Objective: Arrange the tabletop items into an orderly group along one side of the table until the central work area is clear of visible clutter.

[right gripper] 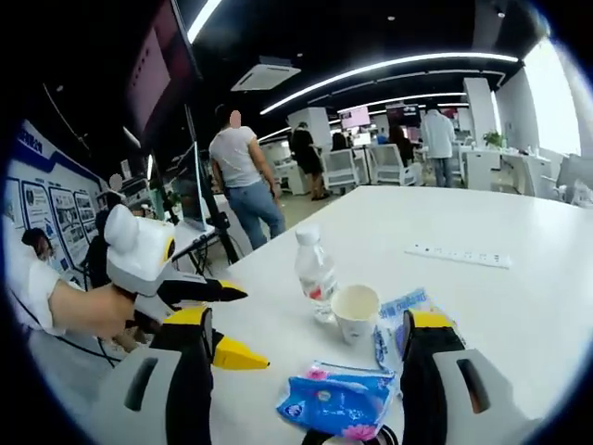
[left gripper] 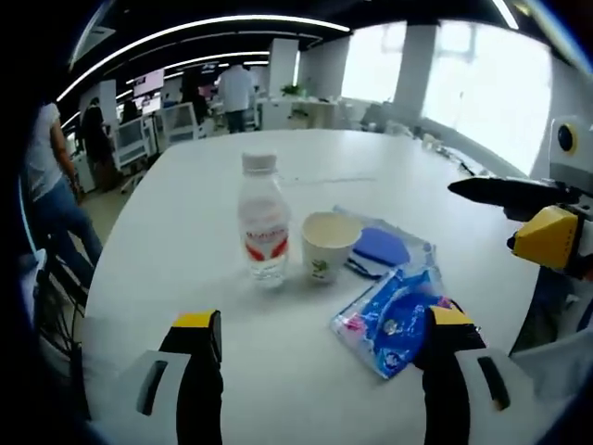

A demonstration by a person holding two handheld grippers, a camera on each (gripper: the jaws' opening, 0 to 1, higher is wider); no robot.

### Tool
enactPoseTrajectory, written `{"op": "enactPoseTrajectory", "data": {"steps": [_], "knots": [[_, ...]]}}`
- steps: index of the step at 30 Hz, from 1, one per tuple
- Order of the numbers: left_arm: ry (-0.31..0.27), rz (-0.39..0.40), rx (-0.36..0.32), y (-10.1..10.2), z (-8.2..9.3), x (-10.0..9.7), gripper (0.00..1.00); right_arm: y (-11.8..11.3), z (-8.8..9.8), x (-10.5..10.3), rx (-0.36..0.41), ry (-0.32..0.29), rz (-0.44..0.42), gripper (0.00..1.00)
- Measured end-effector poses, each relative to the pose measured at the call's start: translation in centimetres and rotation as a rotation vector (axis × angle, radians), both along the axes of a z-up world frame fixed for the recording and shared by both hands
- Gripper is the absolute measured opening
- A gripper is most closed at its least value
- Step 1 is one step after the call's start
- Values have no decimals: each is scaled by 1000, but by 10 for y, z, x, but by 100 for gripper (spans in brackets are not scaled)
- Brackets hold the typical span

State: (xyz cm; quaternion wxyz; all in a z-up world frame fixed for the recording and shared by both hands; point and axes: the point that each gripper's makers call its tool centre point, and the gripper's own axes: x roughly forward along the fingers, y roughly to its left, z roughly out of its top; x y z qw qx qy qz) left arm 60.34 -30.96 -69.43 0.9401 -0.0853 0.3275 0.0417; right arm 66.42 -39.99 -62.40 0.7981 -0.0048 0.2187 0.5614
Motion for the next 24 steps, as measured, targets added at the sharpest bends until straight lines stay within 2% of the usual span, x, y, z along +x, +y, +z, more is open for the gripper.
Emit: {"op": "enactPoseTrajectory", "data": {"steps": [6,14,20,24], "knots": [[-5,-15,-3,1,4,-4,87,-10,5,-3,-7,-14,-21,82],[-28,-33,-6,1,20,-6,85,-16,17,3,-3,-27,-47,81],[-52,-39,10,9,32,-4,85,-21,26,19,7,-36,-64,80],[-51,-16,-3,16,30,-7,84,-25,28,26,30,-15,-85,79]]}}
